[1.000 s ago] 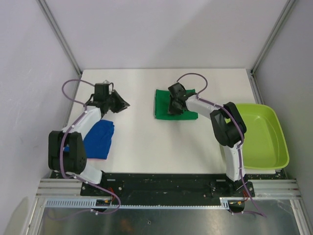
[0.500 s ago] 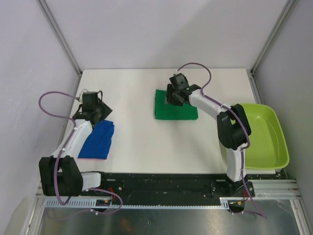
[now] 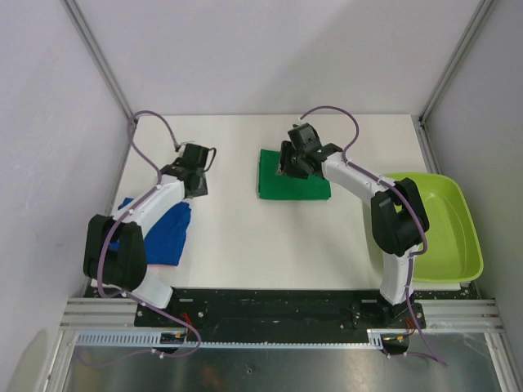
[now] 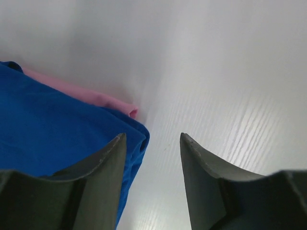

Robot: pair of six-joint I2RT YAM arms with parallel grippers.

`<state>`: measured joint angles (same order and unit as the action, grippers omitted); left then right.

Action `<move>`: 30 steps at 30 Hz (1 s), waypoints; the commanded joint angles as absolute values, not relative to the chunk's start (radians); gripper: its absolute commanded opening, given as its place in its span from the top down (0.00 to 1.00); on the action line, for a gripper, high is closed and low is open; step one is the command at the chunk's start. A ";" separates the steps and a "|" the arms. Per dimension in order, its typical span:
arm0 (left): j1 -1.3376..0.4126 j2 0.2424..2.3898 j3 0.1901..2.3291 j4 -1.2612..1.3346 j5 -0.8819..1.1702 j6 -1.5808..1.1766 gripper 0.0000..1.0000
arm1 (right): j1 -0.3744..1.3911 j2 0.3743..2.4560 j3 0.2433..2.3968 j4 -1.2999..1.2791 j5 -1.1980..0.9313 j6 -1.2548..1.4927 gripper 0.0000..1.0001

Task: Fold and stack the t-shirts
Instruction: Put the neatly folded tshirt into the corner of the board with both arms

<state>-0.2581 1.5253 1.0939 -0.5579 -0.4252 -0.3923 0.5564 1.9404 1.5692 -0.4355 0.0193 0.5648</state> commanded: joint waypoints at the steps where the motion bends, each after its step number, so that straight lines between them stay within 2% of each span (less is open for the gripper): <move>1: -0.340 1.566 1.122 -0.623 -0.574 -0.295 0.47 | 0.533 1.872 1.539 -0.403 -0.012 0.572 0.46; 7: -0.445 1.680 1.129 -0.641 -0.619 -0.286 0.50 | 0.514 1.855 1.494 -0.379 -0.033 0.582 0.46; 21: -0.448 1.811 1.161 -0.729 -0.836 -0.312 0.51 | 0.463 1.839 1.415 -0.345 -0.074 0.583 0.46; 30: -0.428 1.884 1.168 -0.747 -0.854 -0.329 0.50 | 0.458 1.841 1.393 -0.332 -0.090 0.586 0.47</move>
